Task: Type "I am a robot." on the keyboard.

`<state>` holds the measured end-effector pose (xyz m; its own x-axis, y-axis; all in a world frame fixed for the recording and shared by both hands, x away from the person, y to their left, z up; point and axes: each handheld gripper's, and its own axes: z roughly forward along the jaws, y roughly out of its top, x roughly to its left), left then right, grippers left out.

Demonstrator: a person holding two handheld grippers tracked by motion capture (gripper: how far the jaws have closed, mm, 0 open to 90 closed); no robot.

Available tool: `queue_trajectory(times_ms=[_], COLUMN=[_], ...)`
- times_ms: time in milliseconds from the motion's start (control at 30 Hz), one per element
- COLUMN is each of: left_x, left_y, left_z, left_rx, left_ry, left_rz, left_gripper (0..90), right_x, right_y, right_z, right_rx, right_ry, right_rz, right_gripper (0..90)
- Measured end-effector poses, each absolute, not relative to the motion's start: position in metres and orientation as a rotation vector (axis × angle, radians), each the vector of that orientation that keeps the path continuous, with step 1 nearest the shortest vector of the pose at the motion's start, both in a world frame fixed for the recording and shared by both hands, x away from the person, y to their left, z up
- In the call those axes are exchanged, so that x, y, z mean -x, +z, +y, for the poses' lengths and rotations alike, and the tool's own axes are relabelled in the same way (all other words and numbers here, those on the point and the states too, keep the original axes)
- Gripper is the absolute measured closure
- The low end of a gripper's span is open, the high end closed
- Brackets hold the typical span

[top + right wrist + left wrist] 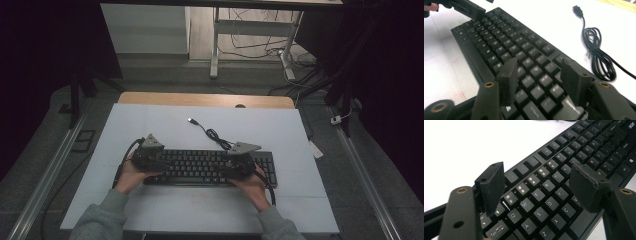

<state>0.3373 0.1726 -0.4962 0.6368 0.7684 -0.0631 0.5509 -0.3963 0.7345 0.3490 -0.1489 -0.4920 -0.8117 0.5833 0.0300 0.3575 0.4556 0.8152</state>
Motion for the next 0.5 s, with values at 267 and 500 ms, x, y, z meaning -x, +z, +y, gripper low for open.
queue_trajectory(times_ms=[267,500], left_x=[-0.336,-0.334], left_y=[-0.494,-0.493], left_z=[0.173,0.170], left_rx=[-2.073,-2.073], left_ry=[0.370,0.327], left_rz=[1.016,0.984], left_gripper=[31.3,40.8], right_x=[-0.344,-0.344], right_y=[-0.495,-0.495], right_z=[-0.166,-0.165], right_rx=[-0.829,-0.819], right_ry=[1.287,1.289], right_rz=[2.442,2.444], right_gripper=[43.9,43.8])
